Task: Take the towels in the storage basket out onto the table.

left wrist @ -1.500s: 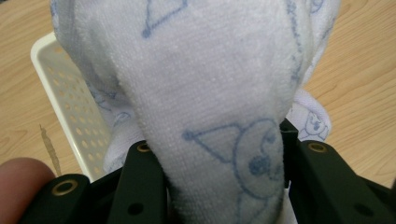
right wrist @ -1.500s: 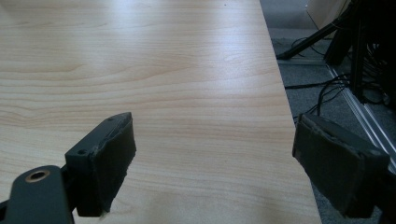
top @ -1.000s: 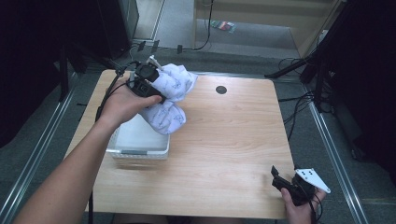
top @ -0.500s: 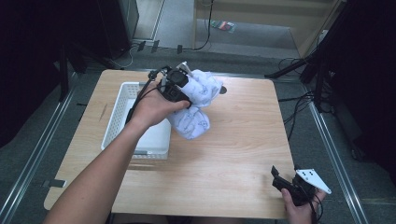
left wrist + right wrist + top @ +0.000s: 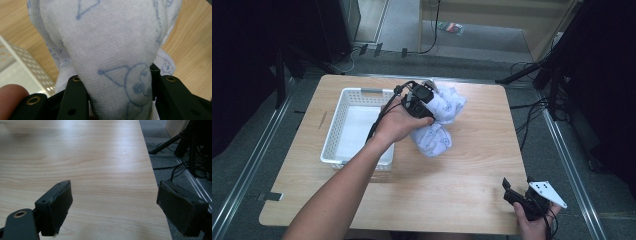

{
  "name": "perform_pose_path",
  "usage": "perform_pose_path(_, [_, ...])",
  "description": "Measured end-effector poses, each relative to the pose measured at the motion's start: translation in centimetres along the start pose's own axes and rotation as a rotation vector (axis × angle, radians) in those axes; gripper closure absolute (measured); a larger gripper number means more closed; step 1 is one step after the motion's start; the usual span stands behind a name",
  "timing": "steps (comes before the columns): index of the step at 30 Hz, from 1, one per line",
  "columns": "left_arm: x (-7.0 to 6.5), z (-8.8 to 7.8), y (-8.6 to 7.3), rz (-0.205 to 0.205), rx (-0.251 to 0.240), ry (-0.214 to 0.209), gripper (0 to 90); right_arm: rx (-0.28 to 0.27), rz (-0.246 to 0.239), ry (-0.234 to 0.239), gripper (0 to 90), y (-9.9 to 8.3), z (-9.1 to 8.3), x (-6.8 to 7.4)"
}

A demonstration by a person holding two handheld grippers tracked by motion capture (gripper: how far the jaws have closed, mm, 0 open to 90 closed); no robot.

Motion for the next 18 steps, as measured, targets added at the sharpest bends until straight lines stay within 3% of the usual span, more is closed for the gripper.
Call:
perform_pose_path(10, [-1.6, 3.4, -0.4, 0.023, 0.040, -0.026, 59.6, -0.001, -0.004, 0.001, 13.2, 0.0, 0.0, 0.0])
perform_pose_path(18, [-3.0, 6.5, -1.1, 0.016, 0.066, -0.064, 56.5, 0.000, -0.002, 0.001, 13.3, 0.0, 0.0, 0.0])
Point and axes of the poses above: each handheld gripper's, and its own axes: z roughly forward along the jaws, y roughly out of its top, x roughly to its left, the point moved 1 cm from there along z, roughly forward along the jaws, and after that the axes turned 15 degrees about -z, right-handed, at the moved point
